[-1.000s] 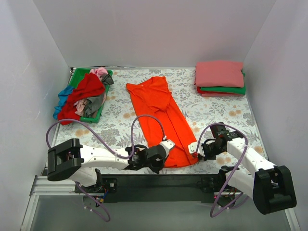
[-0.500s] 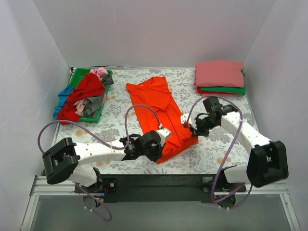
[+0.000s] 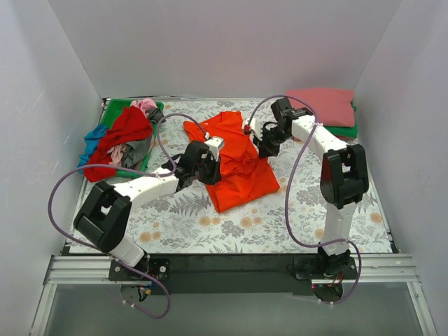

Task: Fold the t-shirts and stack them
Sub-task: Fold the tshirt

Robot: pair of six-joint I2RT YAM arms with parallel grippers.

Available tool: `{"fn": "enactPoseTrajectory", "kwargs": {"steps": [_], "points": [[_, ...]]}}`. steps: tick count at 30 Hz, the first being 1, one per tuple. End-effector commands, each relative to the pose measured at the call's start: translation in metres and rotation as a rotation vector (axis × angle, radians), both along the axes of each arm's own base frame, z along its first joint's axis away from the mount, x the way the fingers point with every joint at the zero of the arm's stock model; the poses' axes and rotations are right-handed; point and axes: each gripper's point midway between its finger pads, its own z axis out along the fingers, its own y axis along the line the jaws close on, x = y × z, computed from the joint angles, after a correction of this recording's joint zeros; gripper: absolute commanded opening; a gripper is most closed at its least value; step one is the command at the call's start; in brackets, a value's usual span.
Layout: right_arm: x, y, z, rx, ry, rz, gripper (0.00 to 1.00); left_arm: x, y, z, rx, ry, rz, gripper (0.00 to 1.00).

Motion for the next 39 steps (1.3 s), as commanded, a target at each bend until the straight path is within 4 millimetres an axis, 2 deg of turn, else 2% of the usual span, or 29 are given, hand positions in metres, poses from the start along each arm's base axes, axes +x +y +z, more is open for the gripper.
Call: {"fn": "enactPoseTrajectory", "kwargs": {"steps": [1,3,4,5,11,23,36,37,39], "points": [[0.026,0.013,0.011,0.021,-0.010,-0.040,0.01,0.027,0.005,0.007,-0.015,-0.012,-0.019,0.00],[0.034,0.016,0.008,0.022,-0.009,-0.047,0.01,0.038,0.007,0.004,-0.003,0.002,-0.007,0.00],[0.039,0.017,0.002,0.013,0.000,-0.057,0.01,0.041,0.012,0.001,0.008,0.015,0.003,0.00],[0.046,0.020,0.005,0.019,-0.015,-0.061,0.01,0.044,0.013,0.002,0.008,0.016,0.008,0.00],[0.062,0.025,-0.002,0.022,-0.007,-0.083,0.01,0.057,0.024,-0.003,0.019,0.027,0.025,0.00],[0.071,0.030,-0.012,0.002,0.002,-0.109,0.01,0.069,0.039,-0.002,0.044,0.028,0.069,0.00],[0.083,0.036,-0.017,-0.009,-0.009,-0.120,0.01,0.075,0.051,-0.010,0.066,0.056,0.114,0.00],[0.084,0.038,-0.017,-0.012,-0.015,-0.122,0.05,0.077,0.051,-0.011,0.064,0.061,0.121,0.00],[0.093,0.040,-0.014,-0.017,-0.035,-0.143,0.20,0.083,0.061,-0.012,0.070,0.075,0.168,0.15]]}}
